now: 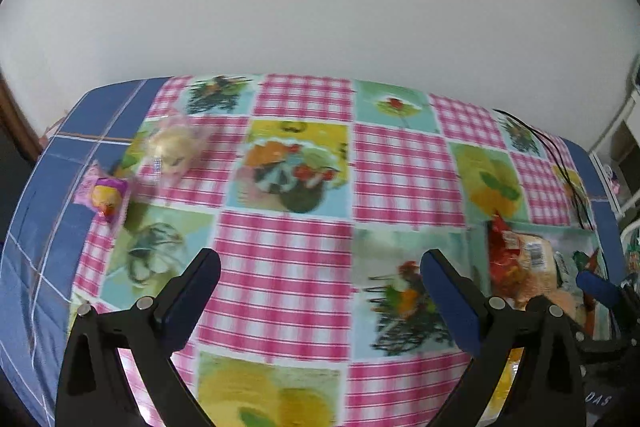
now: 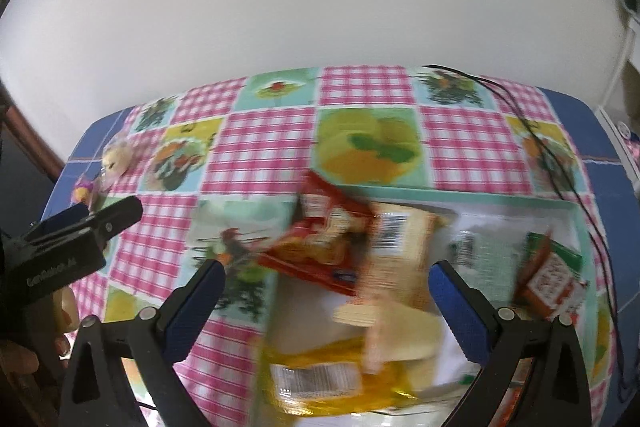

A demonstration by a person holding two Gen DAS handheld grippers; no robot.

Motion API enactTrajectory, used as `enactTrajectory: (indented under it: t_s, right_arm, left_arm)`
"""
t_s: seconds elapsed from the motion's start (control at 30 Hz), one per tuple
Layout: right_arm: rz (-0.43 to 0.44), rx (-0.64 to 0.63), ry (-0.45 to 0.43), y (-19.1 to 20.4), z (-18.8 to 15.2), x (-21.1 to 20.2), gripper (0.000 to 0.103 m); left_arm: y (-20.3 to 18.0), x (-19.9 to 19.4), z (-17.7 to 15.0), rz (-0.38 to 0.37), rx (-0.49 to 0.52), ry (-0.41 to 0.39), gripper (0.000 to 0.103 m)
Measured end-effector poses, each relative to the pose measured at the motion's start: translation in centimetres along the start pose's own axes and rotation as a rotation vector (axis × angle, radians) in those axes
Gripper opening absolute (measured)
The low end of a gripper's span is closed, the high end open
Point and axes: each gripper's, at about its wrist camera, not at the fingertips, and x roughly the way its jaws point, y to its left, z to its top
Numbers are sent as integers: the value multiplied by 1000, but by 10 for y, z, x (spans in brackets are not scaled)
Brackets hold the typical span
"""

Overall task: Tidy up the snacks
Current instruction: 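Move left gripper to the pink roll packet while right gripper approaches the wrapped bun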

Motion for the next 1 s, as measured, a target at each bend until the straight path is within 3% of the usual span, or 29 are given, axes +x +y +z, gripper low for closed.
enactTrajectory:
  t_s: [0.5, 1.0]
  right_arm:
    - [53, -91, 36, 92, 4, 28, 103]
    - [63, -124, 75, 134, 0, 55, 103]
  left_arm:
    - [92, -3, 4, 62, -114, -26, 100]
    - [132, 2, 3, 33, -154, -22, 100]
